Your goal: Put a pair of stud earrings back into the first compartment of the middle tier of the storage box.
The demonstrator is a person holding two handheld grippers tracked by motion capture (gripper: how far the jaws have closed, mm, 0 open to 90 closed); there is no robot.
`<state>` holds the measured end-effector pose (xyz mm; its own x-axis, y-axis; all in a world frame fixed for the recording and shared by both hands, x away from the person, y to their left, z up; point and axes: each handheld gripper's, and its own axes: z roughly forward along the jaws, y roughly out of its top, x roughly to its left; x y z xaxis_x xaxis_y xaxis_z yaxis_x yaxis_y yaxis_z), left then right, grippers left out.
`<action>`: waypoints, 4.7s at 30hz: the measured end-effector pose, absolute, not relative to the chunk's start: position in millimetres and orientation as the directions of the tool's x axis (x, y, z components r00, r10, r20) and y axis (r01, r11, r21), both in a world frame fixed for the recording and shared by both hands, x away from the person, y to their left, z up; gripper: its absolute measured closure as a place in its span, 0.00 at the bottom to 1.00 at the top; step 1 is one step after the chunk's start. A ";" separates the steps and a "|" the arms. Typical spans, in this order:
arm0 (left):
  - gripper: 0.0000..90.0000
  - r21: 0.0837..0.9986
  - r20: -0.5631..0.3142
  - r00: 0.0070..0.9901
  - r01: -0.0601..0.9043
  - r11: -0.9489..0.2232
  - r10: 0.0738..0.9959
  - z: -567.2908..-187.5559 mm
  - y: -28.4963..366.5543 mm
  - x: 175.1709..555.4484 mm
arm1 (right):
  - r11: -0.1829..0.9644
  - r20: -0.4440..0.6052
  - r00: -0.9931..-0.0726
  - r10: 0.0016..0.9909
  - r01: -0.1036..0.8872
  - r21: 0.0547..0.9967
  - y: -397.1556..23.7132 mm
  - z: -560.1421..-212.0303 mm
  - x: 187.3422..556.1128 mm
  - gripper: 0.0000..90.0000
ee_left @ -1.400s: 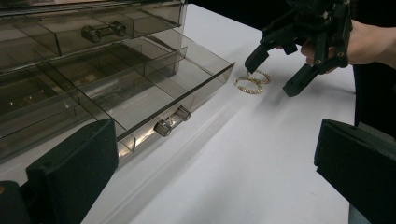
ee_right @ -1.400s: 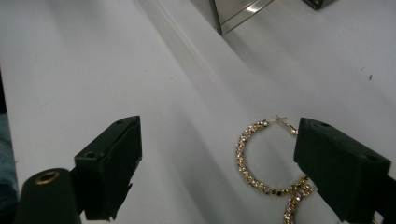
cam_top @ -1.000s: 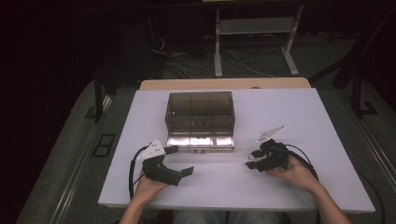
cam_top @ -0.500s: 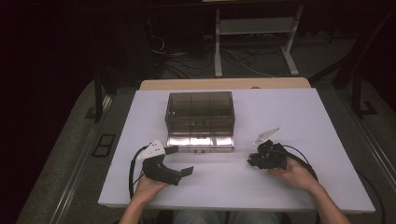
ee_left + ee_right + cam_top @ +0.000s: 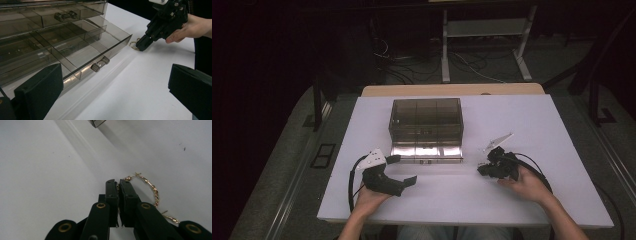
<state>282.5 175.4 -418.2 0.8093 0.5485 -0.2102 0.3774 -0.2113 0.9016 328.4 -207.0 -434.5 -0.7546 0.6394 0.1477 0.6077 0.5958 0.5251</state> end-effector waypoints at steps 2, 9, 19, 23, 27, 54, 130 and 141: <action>0.00 0.901 -0.208 0.811 0.376 -0.215 0.547 -418.3 175.6 282.7 | 0.587 0.169 -0.749 0.641 0.620 0.520 -207.5 -434.2 329.2 0.94; 0.00 0.901 -0.208 0.812 0.377 -0.216 0.546 -418.4 175.6 282.6 | 0.567 0.206 -0.746 0.634 0.628 0.533 -210.9 -427.9 330.2 0.94; 0.00 0.901 -0.211 0.810 0.378 -0.212 0.547 -418.2 176.4 282.3 | 0.541 0.246 -0.754 0.609 0.622 0.566 -212.3 -413.3 328.5 0.94; 0.00 0.901 -0.208 0.810 0.377 -0.214 0.548 -418.0 177.2 282.1 | 0.536 0.251 -0.754 0.607 0.621 0.572 -213.2 -408.7 328.4 0.94; 0.00 0.904 -0.214 0.806 0.377 -0.201 0.552 -417.6 177.8 282.1 | 0.531 0.259 -0.758 0.599 0.617 0.580 -214.3 -403.1 327.9 0.94; 0.00 0.905 -0.215 0.807 0.376 -0.198 0.551 -418.1 176.0 281.9 | 0.561 0.249 -0.820 0.516 0.543 0.625 -196.1 -350.9 343.8 0.94; 0.00 0.909 -0.224 0.813 0.373 -0.186 0.537 -416.7 176.9 281.8 | 0.650 0.250 -0.921 0.300 0.389 0.653 -52.0 -341.5 379.5 0.94; 0.00 0.909 -0.224 0.814 0.373 -0.186 0.536 -416.4 177.3 281.3 | 0.642 0.257 -0.921 0.293 0.389 0.661 -34.4 -344.5 386.1 0.94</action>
<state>281.3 177.3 -416.4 0.8137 0.5363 -0.2242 0.3728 -0.1856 0.9092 386.1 -34.4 -344.5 -0.9209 0.2927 0.2574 0.3887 0.6416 0.6612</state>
